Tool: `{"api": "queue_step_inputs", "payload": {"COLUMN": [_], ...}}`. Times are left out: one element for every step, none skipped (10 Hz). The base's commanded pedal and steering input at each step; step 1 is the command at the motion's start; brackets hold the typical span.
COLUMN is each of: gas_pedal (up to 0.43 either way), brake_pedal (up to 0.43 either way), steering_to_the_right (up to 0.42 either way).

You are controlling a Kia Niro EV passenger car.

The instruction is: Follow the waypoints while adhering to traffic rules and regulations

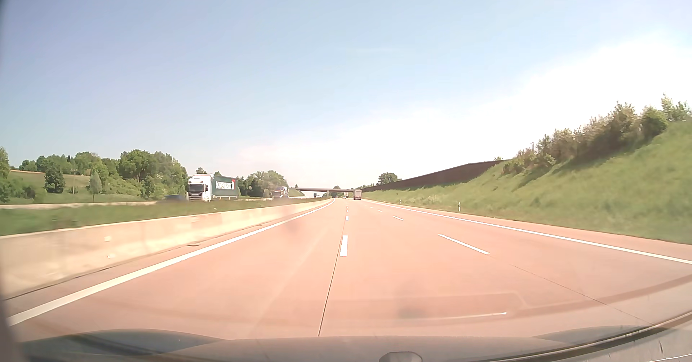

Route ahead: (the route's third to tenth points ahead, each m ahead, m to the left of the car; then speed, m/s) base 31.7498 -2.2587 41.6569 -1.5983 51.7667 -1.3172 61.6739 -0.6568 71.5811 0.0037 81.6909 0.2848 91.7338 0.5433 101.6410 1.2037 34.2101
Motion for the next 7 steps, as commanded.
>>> {"api": "queue_step_inputs", "payload": {"gas_pedal": [0.268,0.268,0.268,0.268,0.268,0.268,0.268], "brake_pedal": [0.0,0.0,0.0,0.0,0.0,0.0,0.0], "steering_to_the_right": [-0.004,-0.004,-0.004,-0.004,-0.007,-0.009,-0.009]}}
